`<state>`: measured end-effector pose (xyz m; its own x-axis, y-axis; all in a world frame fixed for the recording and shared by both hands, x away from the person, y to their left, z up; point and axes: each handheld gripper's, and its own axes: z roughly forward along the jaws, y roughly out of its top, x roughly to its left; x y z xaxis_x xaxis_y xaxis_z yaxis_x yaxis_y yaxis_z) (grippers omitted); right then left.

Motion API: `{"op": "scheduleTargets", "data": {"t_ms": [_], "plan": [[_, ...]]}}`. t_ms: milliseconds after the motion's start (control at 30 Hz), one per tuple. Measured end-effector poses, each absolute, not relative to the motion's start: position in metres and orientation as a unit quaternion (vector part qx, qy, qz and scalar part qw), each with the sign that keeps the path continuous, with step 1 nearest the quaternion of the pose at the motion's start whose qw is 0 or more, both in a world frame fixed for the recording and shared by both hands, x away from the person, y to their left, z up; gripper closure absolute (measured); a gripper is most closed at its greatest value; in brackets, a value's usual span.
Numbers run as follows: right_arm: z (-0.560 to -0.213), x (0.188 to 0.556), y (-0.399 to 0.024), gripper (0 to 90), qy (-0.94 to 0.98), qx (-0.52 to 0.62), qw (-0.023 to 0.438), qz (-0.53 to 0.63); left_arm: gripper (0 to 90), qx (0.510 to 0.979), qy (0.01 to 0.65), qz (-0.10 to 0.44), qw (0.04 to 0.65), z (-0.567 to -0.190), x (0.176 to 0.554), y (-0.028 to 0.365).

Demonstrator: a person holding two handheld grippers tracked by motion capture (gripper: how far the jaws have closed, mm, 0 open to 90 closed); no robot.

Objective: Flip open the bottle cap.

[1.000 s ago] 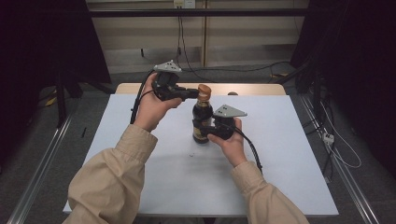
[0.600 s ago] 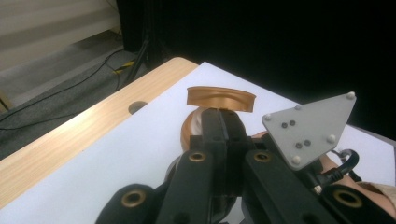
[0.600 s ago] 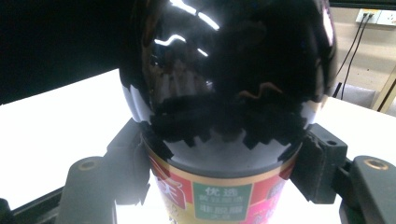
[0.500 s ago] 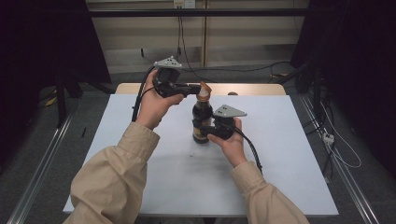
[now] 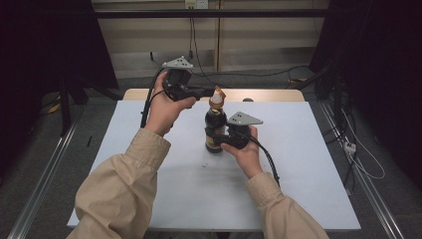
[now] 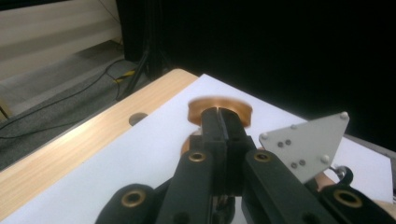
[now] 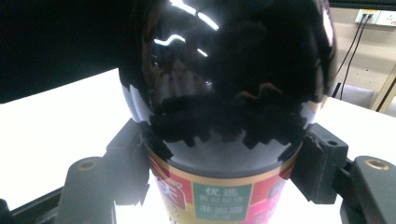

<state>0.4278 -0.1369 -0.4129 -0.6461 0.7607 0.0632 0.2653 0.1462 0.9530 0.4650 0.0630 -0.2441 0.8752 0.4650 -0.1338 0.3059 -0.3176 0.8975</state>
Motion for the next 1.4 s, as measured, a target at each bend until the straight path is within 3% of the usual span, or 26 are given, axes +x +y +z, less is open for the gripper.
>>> {"op": "scheduleTargets", "data": {"t_ms": [733,933,1100,1400], "plan": [[-0.411,0.427,-0.141,31.3,0.722,0.364,0.224,0.545,90.0,0.808,0.253,0.089,0.524,-0.246,0.472,0.054],[-0.411,0.428,-0.137,31.2,0.726,0.359,0.228,0.541,90.0,0.813,0.263,0.088,0.512,-0.251,0.473,0.066],[-0.41,0.428,-0.136,31.2,0.729,0.357,0.227,0.538,90.0,0.826,0.257,0.082,0.495,-0.258,0.466,0.081],[-0.41,0.428,-0.137,31.1,0.728,0.359,0.226,0.538,90.0,0.836,0.233,0.064,0.492,-0.259,0.461,0.071]]}}
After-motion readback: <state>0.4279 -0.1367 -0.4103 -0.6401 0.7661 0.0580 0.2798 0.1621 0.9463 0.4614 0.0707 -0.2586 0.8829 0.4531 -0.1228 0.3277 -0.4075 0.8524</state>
